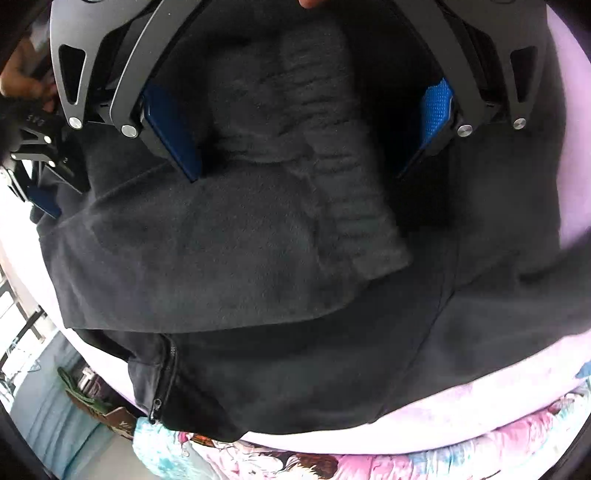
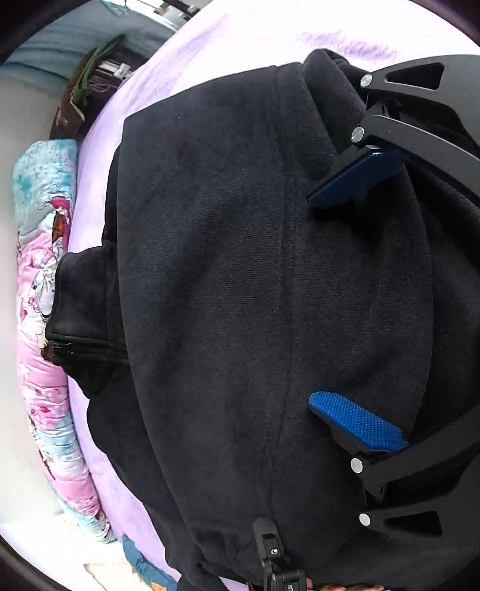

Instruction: Fold large clothes

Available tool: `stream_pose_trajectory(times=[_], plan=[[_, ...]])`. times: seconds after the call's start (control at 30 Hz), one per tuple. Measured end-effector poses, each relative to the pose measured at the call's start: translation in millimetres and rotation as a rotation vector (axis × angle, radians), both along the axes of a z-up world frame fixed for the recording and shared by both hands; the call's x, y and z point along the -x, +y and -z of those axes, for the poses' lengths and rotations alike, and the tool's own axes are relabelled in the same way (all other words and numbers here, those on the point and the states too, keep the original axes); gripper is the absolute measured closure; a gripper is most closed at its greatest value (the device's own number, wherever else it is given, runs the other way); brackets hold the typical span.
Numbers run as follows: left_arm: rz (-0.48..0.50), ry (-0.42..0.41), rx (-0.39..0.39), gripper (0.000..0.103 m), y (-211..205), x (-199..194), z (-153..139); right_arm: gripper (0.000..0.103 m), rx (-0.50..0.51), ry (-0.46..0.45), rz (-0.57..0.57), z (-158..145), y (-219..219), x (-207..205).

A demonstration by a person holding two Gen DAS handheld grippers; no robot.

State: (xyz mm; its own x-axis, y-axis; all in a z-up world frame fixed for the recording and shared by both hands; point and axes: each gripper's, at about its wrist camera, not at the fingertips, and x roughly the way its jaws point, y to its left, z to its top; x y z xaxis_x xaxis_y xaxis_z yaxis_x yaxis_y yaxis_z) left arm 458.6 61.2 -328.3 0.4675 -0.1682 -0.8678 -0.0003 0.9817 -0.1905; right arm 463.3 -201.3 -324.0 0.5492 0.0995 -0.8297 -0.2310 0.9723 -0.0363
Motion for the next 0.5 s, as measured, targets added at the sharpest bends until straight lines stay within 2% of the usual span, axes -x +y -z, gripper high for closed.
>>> stream_pose_trajectory(times=[0.07, 0.13, 0.2, 0.27, 0.5], plan=[[-0.006, 0.022, 0.062, 0.005, 11, -2, -11, 0.006, 0.013, 0.008, 0.012, -9, 3, -1], [-0.058, -0.014, 0.125, 0.005, 35, 3, -35, 0.006, 0.017, -0.014, 0.005, -22, 8, 4], [-0.068, -0.065, 0.175, 0.005, 58, 15, -57, 0.006, -0.001, -0.044, -0.008, -37, 17, 12], [-0.101, -0.097, 0.181, 0.005, 87, 33, -73, 0.006, -0.031, -0.05, -0.037, -46, 33, 12], [-0.219, -0.091, 0.204, 0.005, 187, 81, -99, 0.006, -0.06, -0.105, -0.166, -71, 121, 11]])
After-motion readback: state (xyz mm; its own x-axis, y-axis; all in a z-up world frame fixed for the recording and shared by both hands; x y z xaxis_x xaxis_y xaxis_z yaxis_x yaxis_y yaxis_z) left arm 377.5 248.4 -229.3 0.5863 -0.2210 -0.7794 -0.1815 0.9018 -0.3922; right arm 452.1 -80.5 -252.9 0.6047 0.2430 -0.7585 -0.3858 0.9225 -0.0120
